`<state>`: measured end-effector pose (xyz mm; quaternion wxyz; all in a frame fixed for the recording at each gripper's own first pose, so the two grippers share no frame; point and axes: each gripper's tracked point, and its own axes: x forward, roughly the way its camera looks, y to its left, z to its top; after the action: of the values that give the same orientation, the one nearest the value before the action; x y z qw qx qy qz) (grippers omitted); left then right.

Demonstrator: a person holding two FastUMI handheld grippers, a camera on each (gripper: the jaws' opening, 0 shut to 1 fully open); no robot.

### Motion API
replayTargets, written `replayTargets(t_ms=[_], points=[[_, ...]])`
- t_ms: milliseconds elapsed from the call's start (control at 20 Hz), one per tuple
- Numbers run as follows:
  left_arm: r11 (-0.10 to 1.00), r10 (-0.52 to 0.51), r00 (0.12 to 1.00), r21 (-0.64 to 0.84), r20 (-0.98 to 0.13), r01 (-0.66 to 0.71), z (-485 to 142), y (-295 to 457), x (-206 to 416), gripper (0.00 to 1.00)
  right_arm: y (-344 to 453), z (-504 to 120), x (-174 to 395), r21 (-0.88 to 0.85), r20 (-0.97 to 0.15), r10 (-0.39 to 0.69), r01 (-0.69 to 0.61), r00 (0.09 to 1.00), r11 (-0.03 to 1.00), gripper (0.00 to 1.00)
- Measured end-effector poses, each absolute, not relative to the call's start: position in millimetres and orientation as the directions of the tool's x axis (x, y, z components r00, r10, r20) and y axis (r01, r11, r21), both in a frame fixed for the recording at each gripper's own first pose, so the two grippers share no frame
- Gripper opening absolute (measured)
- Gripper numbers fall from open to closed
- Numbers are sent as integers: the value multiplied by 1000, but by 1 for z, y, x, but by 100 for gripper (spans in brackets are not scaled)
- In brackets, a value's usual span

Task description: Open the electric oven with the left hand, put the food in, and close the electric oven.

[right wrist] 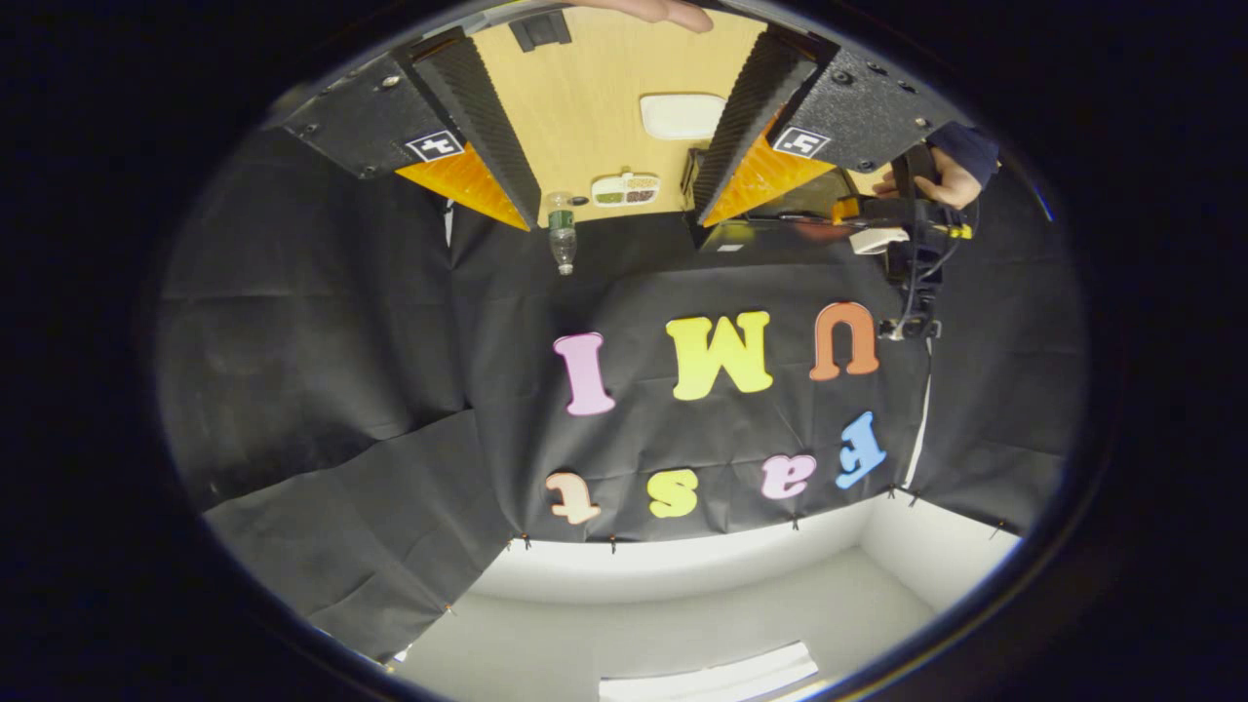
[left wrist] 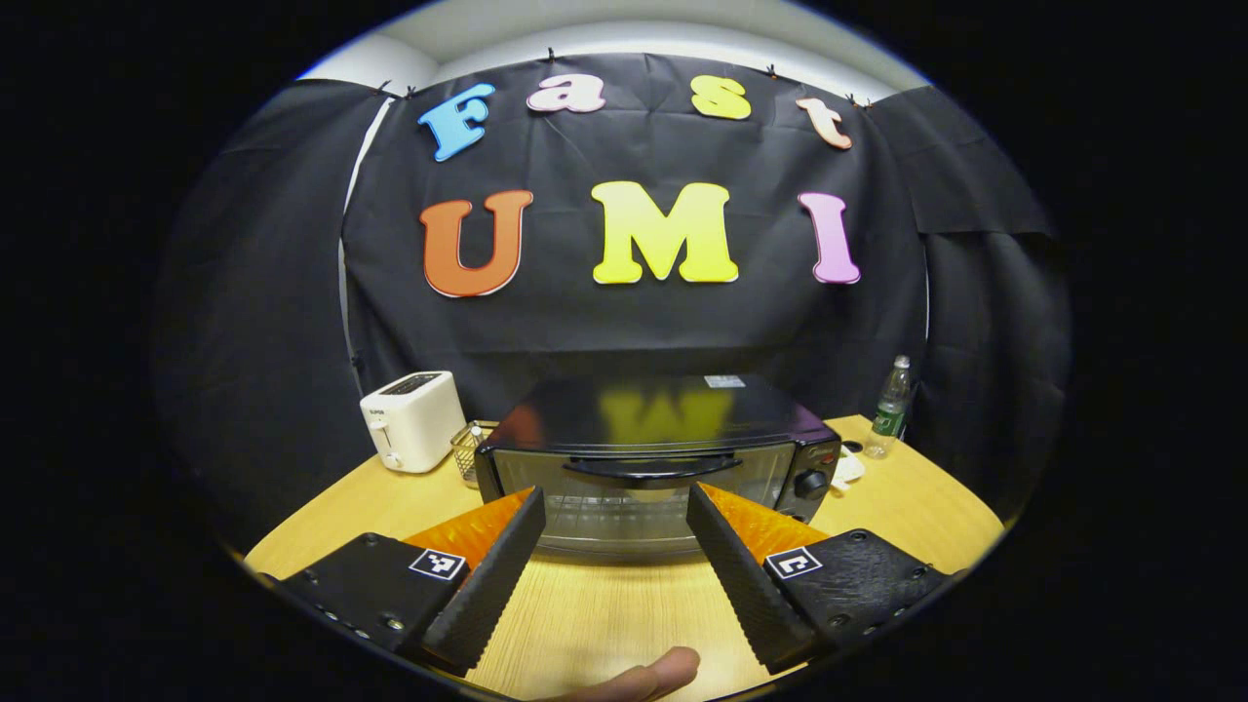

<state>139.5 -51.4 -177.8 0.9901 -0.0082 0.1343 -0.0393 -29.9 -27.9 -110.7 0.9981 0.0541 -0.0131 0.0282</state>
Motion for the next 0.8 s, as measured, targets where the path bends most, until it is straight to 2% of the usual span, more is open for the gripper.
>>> replayTargets(t_ms=[150, 200, 250, 500, 650, 800], points=[[995, -96, 973, -36, -210, 91, -147, -50, 112, 96, -24, -108, -33, 104, 35, 58, -62, 998, 993, 96], [995, -101, 975, -39, -196, 96, -137, -50, 102, 100, -24, -106, -35, 101, 39, 59, -62, 998, 993, 96], [995, -101, 978, -40, -182, 96, -127, -47, 95, 96, -23, -104, -36, 99, 42, 58, -62, 997, 993, 96], [995, -99, 991, -42, -93, 96, -78, -38, 55, 96, -21, -93, -40, 88, 62, 49, -54, 997, 995, 96], [994, -101, 992, -45, -71, 98, -66, -34, 29, 100, -27, -85, -41, 90, 67, 26, -32, 997, 995, 96], [993, -115, 992, -40, -54, 113, -57, -34, 4, 100, -31, -80, -43, 92, 73, 9, -16, 997, 996, 96]])
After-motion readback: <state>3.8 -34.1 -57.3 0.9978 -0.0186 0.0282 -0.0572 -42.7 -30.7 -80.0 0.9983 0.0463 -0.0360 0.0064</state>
